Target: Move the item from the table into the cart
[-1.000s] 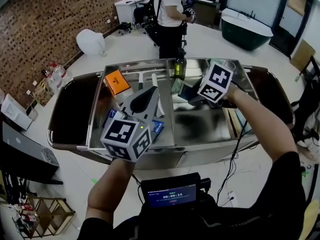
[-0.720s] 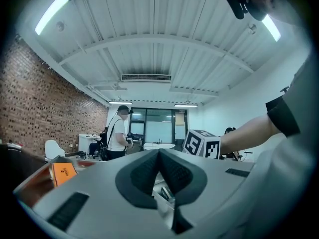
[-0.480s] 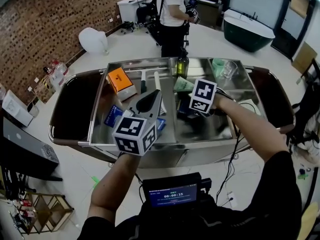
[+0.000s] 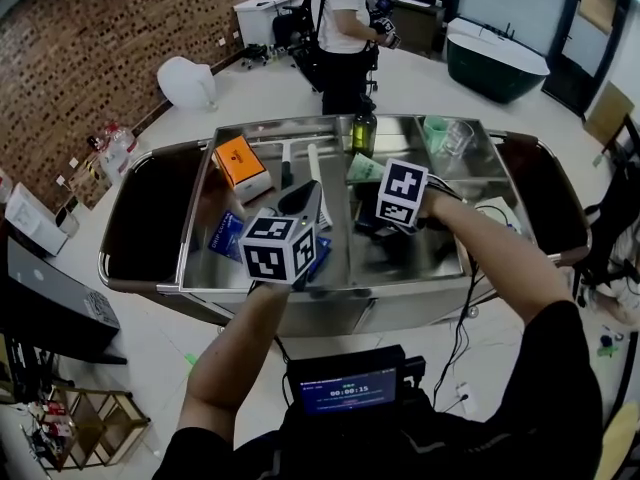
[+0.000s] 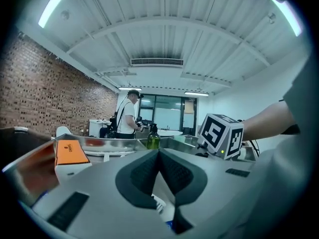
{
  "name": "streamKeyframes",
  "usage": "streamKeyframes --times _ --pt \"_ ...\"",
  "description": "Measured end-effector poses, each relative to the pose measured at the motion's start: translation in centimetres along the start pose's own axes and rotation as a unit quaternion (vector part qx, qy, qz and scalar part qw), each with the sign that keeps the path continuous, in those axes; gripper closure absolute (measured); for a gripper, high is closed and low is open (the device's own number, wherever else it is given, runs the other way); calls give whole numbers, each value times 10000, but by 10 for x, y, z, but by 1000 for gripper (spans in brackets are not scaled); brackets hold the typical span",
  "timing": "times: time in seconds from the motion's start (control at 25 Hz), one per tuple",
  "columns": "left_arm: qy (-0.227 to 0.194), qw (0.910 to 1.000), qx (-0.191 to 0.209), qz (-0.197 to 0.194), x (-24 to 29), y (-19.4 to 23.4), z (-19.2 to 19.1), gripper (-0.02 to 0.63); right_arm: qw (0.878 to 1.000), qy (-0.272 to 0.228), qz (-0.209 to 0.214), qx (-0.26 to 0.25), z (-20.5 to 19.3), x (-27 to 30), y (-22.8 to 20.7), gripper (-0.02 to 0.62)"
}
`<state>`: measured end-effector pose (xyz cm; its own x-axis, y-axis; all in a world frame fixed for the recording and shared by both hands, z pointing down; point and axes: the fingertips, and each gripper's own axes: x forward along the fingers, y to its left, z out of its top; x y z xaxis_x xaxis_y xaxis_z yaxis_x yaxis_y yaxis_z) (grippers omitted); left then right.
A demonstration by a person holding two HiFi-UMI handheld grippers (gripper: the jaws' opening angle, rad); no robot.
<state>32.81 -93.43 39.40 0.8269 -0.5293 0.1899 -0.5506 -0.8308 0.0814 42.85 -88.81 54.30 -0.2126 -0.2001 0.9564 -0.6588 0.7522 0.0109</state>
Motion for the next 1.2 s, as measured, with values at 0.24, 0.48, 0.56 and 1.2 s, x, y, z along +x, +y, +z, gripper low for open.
streamKeyframes --times 0.24,0.48,0.56,1.2 --pt "146 9998 -100 90 17 8 -1 612 9999 -41 135 68 -1 3 4 348" --pt "170 9997 -91 162 29 12 2 612 9998 -49 178 -30 -4 1 8 333" --pt "185 9997 -78 151 32 10 2 612 9997 -127 194 -7 -3 -2 8 333" --pt "-729 9959 -107 -526 -66 -54 55 612 9500 -3040 -717 38 30 -159 79 465"
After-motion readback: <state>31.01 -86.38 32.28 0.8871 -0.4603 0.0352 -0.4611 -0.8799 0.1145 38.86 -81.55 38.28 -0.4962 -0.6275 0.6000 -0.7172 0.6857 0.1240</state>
